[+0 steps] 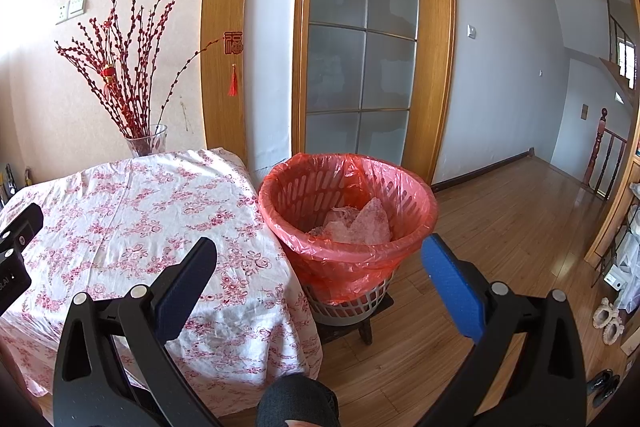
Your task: Collect trash
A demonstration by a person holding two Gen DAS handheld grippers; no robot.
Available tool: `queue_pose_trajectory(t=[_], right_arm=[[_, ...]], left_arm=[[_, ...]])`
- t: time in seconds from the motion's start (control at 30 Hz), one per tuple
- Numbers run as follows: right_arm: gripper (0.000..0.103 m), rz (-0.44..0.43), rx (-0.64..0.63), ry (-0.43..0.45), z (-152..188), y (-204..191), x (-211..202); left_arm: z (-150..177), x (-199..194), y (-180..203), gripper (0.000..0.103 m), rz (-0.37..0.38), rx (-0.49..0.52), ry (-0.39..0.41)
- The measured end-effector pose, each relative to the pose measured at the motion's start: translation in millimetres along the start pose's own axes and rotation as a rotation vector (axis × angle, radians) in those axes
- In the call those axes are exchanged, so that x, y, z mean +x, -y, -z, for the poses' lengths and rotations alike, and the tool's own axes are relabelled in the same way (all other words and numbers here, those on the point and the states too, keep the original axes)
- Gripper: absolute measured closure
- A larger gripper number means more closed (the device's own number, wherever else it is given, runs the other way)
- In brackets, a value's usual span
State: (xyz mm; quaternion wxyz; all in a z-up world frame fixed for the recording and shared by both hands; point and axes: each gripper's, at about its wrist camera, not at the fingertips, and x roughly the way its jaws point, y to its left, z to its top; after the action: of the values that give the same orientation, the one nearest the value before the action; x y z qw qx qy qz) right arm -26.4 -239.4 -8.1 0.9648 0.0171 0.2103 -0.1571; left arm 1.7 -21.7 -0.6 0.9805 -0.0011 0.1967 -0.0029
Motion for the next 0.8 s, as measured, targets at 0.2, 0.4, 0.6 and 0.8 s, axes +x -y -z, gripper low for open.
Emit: queue_pose_trajectory(t=[0.2,0.4,0.6,0.8], right_arm=[[0.002,-0.001,0.000,-0.001,0.3,1.0,0.4],[0.002,-0.001,0.000,-0.003,0.2,1.6,1.1],[0.002,-0.001,0.000,-0.004,0.8,3.2,1.2],[0.002,-0.001,0.000,-0.004,0.8,2.9,1.2]], left_arm=[[0.5,0.3,0.6,0.004,0.000,0.000,-0.001],[1.1,0.4,0.8,0.004,0.000,0.001,-0.002],[2.2,0.1,1.4,0.004,0.002,0.001,-0.002],[1.7,0.3,1.5,0.004,0.001,0.001,-0.001]])
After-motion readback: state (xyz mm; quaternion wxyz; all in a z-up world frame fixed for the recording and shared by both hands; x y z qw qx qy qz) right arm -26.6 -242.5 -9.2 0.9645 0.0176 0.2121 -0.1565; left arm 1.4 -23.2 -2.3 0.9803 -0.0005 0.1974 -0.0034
